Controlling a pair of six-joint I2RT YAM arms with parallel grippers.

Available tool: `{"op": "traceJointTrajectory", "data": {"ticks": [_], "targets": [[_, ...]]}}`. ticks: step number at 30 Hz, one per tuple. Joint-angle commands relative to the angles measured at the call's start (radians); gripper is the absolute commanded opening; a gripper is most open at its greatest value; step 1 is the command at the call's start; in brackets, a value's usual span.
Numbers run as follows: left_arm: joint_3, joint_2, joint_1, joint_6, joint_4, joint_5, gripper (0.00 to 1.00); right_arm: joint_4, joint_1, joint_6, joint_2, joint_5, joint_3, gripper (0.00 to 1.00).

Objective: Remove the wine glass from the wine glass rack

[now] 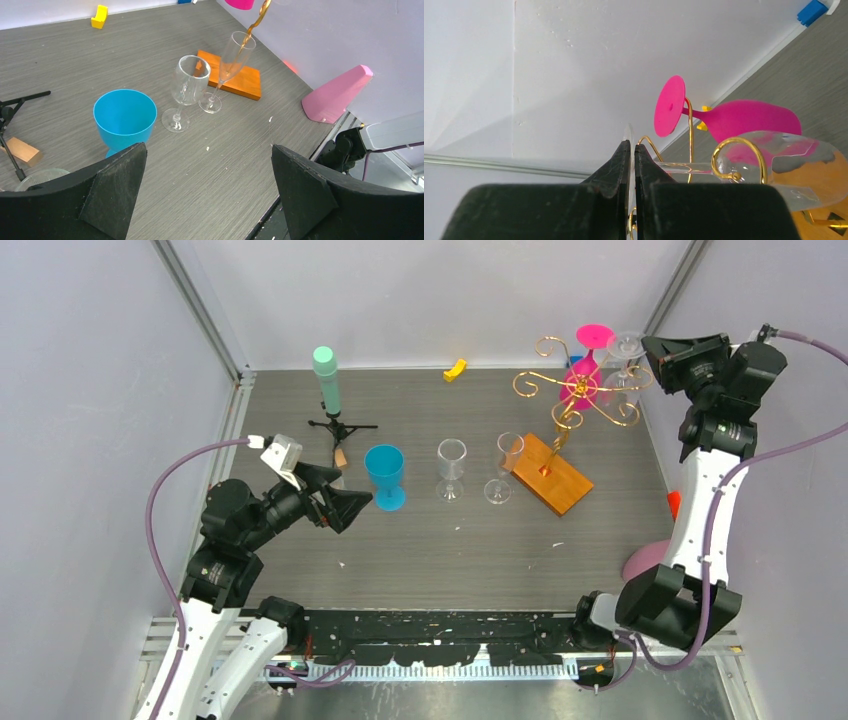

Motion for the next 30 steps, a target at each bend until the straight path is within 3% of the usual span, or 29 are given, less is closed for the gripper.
{"op": "traceJointTrajectory", "data": {"ticks": [1,9,14,22,30], "targets": [[0.009,-0.01,-0.004,-0.012,0.029,-0.009,0.98,0.178,0.007,0.029,0.027,0.02,0.035,0.0],[0.013,-0.013,-0.004,-0.027,0.026,-0.009,0.98,0.172,0.007,-0.016,0.078,0.15,0.101,0.0],[0.014,-0.015,-0.004,-0.029,0.024,-0.011,0.98,0.078,0.007,-0.038,0.049,0.256,0.114,0.0],[0.018,-0.009,-0.004,-0.028,0.017,-0.006,0.98,-0.111,0.007,-0.076,-0.111,0.54,0.07,0.0],[0.038,0.0,-0.004,-0.034,-0.025,-0.02,0.98,-0.238,0.007,-0.075,-0.281,0.587,0.016,0.0]]}}
